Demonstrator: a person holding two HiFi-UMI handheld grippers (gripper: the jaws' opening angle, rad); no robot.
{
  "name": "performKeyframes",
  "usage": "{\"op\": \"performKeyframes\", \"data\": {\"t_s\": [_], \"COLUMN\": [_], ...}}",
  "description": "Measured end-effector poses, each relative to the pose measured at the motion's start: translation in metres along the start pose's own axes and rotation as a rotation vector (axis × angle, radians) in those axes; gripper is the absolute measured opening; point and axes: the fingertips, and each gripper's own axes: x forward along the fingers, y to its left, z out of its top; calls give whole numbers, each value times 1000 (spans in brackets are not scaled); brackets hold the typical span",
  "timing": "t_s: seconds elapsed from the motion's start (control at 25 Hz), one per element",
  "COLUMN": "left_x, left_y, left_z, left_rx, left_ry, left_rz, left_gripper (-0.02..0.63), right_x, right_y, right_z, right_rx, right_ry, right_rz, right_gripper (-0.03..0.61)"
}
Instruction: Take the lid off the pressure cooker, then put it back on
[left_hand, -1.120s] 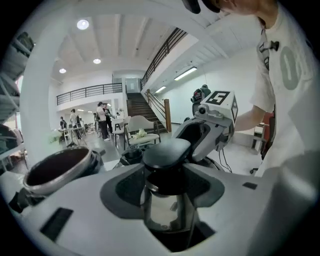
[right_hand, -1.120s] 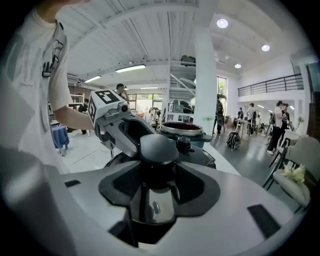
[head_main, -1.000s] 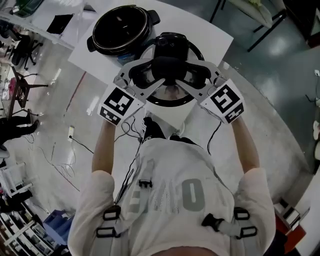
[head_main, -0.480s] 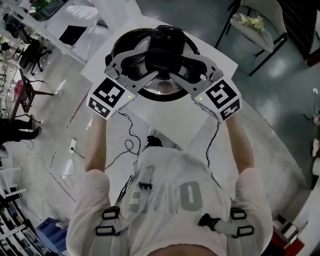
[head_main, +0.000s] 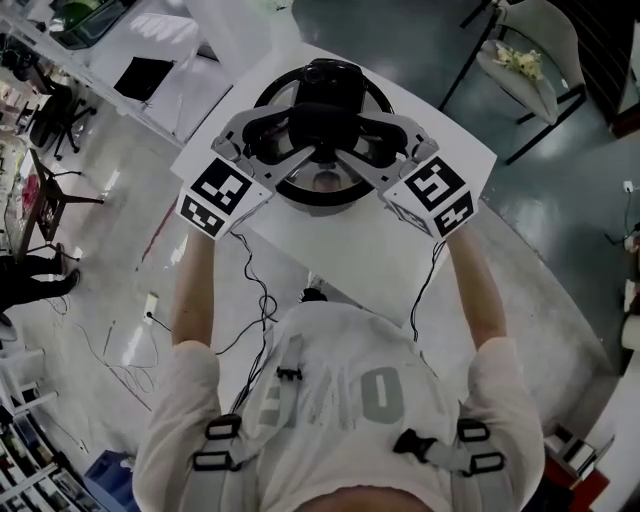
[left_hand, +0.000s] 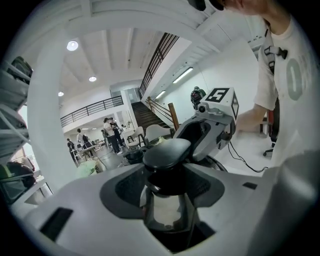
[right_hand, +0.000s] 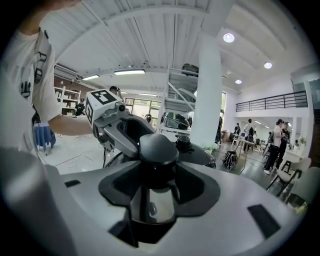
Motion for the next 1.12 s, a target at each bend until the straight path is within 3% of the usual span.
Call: {"op": "performKeyframes", "data": {"t_s": [0.56, 1.12], "left_x": [30, 33], "left_y": [34, 34], "left_z": [-67, -70], "left_rx": [-129, -185], "left_ry": [40, 28], "left_rz": [-153, -209], "left_gripper": [241, 238], "right_x": [60, 61], "right_y": [-20, -21], "right_z": [-41, -45], "right_rx": [156, 199], "right_ry": [132, 166], "right_rz": [13, 70], "right_gripper": [218, 215]}}
